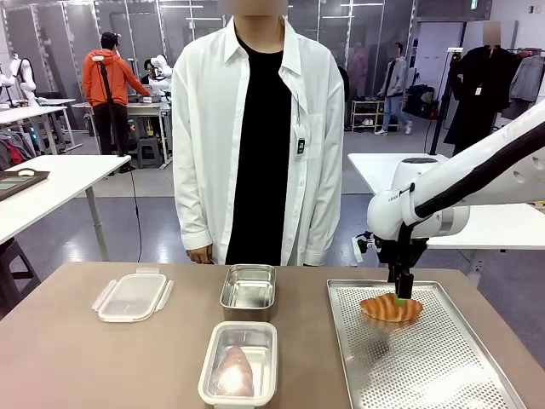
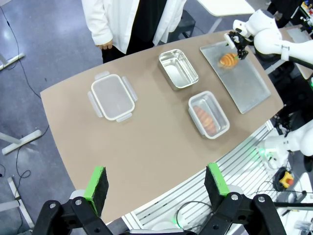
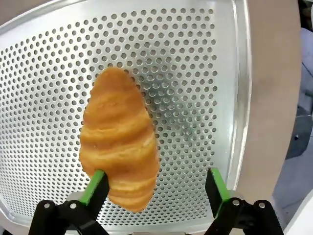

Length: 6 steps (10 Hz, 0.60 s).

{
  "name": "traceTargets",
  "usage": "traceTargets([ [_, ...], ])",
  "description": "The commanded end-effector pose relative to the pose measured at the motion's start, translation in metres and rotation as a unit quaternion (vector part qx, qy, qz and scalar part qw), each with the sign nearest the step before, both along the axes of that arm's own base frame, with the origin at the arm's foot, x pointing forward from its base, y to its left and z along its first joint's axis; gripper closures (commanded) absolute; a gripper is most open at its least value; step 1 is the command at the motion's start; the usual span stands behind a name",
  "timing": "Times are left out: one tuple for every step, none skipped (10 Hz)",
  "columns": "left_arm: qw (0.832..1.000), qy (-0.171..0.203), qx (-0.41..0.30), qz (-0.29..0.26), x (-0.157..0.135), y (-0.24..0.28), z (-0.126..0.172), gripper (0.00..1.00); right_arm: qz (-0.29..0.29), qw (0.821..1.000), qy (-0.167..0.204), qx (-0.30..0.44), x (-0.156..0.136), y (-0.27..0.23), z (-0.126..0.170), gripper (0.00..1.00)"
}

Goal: Place the bread into the airtight container.
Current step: Pick up a Butter Roll and place it into an empty Airtight Container.

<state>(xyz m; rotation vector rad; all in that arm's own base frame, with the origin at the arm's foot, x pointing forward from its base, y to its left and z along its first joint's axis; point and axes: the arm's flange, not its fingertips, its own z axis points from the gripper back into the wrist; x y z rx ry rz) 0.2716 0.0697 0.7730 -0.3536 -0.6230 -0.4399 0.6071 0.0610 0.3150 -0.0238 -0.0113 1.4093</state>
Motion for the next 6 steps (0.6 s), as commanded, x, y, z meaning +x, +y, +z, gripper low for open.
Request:
traceTargets([
  [1.0, -0.002, -0.001, -0.012, -0.001, 0.0, 0.0, 0.0, -0.016, 1.0, 0.018, -0.011, 0.004, 0.002, -0.003, 0.0],
  [1.0, -0.002, -0.001, -0.012, -0.001, 0.0, 0.0, 0.0, -0.014, 1.0, 0.018, -0.003, 0.001, 0.0, 0.004, 0.0],
  [1.0, -0.002, -0.001, -0.012, -0.001, 0.0, 0.0, 0.0, -0.009, 1.0, 0.015, 0.002, -0.003, 0.0, 0.012, 0.0],
  [1.0, -0.002, -0.001, -0.012, -0.001, 0.0, 0.0, 0.0, -0.002, 1.0, 0.017, 0.002, -0.007, 0.002, 0.018, 0.0],
  [1.0, -0.002, -0.001, -0.012, -0.001, 0.0, 0.0, 0.0, 0.004, 1.0, 0.023, 0.001, -0.011, 0.005, 0.019, 0.0],
  [1.0, -0.002, -0.001, -0.012, -0.001, 0.0, 0.0, 0.0, 0.01, 0.999, 0.035, -0.002, -0.014, 0.007, 0.015, 0.0],
])
